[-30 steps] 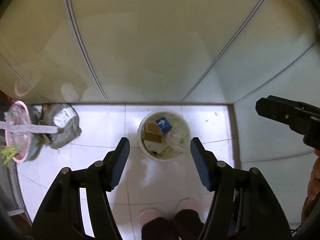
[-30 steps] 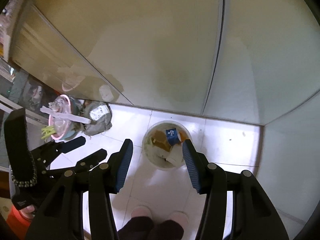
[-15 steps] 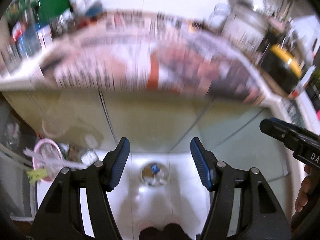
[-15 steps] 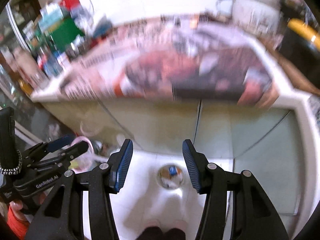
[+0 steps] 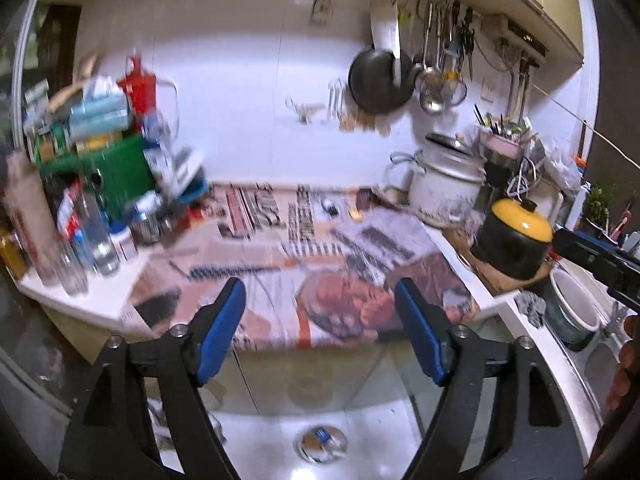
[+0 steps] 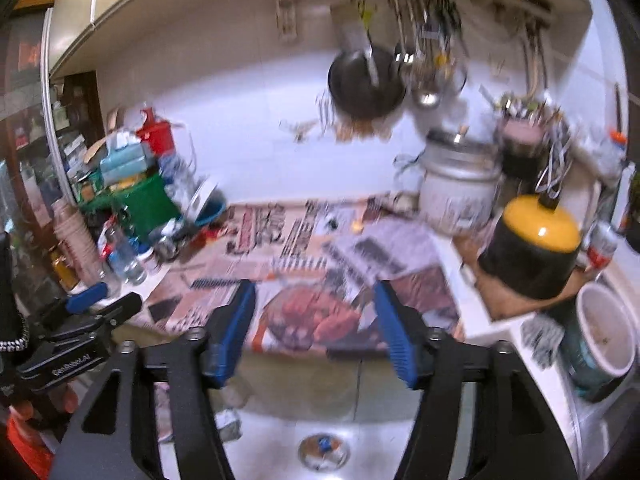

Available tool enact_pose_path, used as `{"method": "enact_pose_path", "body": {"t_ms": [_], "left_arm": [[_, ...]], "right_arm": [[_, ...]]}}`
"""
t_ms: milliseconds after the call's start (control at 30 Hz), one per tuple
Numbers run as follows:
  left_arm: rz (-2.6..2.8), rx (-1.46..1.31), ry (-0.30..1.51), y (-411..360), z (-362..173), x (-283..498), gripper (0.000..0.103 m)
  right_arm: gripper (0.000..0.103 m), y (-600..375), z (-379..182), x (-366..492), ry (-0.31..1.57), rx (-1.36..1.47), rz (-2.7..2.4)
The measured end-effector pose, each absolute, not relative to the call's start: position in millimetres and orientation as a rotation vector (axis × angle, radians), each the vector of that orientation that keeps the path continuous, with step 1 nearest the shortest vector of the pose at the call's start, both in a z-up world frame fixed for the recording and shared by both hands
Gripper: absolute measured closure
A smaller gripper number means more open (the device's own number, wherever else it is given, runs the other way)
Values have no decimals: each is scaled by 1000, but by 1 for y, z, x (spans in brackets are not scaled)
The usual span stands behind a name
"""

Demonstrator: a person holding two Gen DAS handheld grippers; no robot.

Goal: Collect trash
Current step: 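Raise both tools back over the counter toward the bottle and clear cup, then grasp the clear plastic cup with the left tool while the right tool grasps the dark bottle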

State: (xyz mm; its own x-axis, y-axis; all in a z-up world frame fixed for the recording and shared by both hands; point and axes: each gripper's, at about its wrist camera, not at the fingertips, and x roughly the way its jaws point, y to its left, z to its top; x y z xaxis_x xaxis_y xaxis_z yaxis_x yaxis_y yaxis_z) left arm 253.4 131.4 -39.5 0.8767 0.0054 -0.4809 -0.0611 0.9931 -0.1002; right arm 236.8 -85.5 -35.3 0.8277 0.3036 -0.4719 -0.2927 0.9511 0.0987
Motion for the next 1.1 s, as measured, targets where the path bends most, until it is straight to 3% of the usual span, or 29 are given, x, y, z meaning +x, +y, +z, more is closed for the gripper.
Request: {"method": "enact_pose_path", "body": {"t_ms": [33,133,700,1100], "left_arm": [[38,-110,491,132,-35,255,12],[58,-101,456,129,-25,269,2],[206,-72,421,83,-6,468,2],[261,-126,517,112,-35,586,2]], "right_arm": [[33,-85,-33,238,486,11,301],[21,-86,-31,248,464,-14,267],[20,-142,-15,429,445,-63,354],[20,-130,-72,555,620,-32,402]]}}
